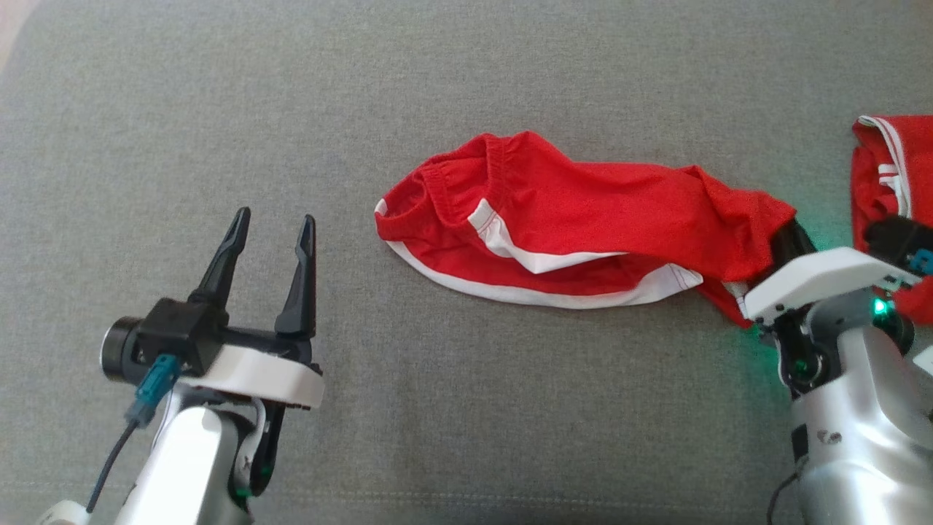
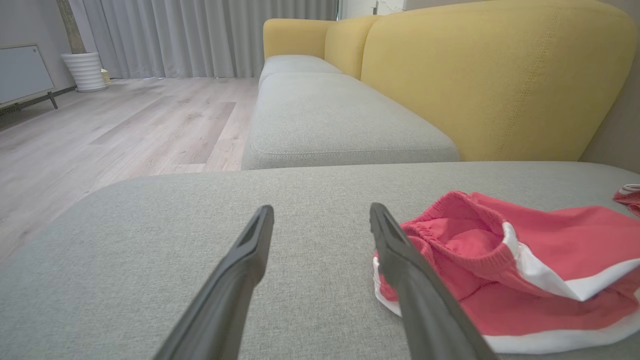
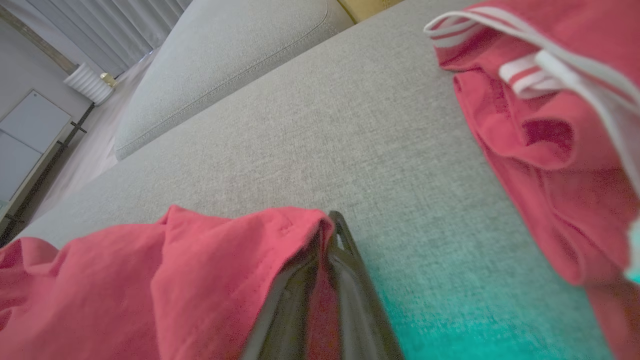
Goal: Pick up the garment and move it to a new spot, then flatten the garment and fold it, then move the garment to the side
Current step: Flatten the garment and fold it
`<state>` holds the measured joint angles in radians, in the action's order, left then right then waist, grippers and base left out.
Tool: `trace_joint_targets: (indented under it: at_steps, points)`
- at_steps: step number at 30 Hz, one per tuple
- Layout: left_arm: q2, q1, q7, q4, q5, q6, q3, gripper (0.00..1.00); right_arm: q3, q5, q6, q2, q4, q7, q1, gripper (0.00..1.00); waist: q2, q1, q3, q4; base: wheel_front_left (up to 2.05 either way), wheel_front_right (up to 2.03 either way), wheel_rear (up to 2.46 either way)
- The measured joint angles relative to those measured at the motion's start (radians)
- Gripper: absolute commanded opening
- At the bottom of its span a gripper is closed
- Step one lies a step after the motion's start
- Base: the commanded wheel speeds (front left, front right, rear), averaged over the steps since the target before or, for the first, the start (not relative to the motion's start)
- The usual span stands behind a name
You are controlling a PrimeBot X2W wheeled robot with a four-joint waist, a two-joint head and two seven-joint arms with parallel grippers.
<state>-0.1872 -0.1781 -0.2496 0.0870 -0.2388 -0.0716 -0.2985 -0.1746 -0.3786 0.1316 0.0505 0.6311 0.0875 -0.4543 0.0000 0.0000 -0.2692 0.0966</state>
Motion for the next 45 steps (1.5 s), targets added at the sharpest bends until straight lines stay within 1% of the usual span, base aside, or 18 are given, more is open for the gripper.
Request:
trace_joint_targets:
  at_steps: [3, 6, 10, 13, 18, 23, 29, 34, 40, 45]
  points:
    - [0.005, -0.002, 0.000, 0.000, 0.009, 0.003, 0.010, 1.00, 0.014, -0.012, 0.000, 0.008, 0.032, -0.032, -0.023, 1.00, 0.0000, 0.0000, -0.002, 0.000, 0.00, 0.00, 0.00]
    - [0.007, -0.002, 0.000, 0.001, 0.009, 0.007, 0.020, 1.00, 0.058, -0.018, 0.000, 0.028, 0.032, -0.069, -0.022, 1.00, 0.0000, 0.0000, 0.006, -0.005, 0.00, 0.00, 0.00]
    - [0.012, 0.000, 0.000, 0.004, 0.018, 0.008, 0.024, 1.00, 0.122, -0.017, 0.000, 0.055, -0.008, -0.094, 0.010, 1.00, 0.0000, 0.0000, 0.026, -0.015, 0.00, 0.00, 0.00]
    - [0.013, 0.009, 0.000, 0.004, 0.019, 0.010, 0.028, 1.00, 0.146, -0.016, 0.000, 0.073, -0.062, -0.100, 0.069, 1.00, 0.0000, 0.0000, 0.044, -0.026, 0.00, 0.00, 0.00]
    - [0.014, 0.036, 0.000, 0.006, 0.019, 0.010, 0.040, 1.00, 0.150, 0.002, 0.000, 0.091, -0.187, -0.095, 0.173, 1.00, 0.0000, 0.0000, 0.077, -0.048, 0.00, 0.00, 0.00]
    - [0.014, 0.069, 0.000, 0.006, 0.019, 0.010, 0.053, 1.00, 0.128, 0.089, 0.000, 0.098, -0.373, -0.095, 0.244, 1.00, 0.0000, 0.0000, 0.108, -0.068, 0.00, 0.00, 0.00]
    - [0.014, 0.100, 0.000, 0.006, 0.026, 0.010, 0.053, 1.00, 0.143, 0.183, 0.000, 0.077, -0.574, -0.066, 0.306, 1.00, 0.0000, 0.0000, 0.151, -0.077, 0.00, 0.00, 0.00]
    - [0.013, 0.134, 0.000, 0.005, 0.026, 0.008, 0.053, 1.00, 0.169, 0.224, 0.000, 0.042, -0.679, -0.033, 0.396, 1.00, 0.0000, 0.0000, 0.183, -0.076, 0.00, 0.00, 0.00]
    - [0.013, 0.164, 0.000, 0.005, 0.026, 0.000, 0.052, 1.00, 0.198, 0.234, 0.000, 0.022, -0.725, -0.007, 0.473, 1.00, 0.0000, 0.0000, 0.201, -0.074, 0.00, 0.00, 0.00]
    - [0.012, 0.174, 0.000, 0.001, 0.026, -0.006, 0.051, 1.00, 0.201, 0.232, 0.000, 0.010, -0.748, 0.003, 0.509, 1.00, 0.0001, 0.0000, 0.204, -0.072, 0.00, 0.00, 0.00]
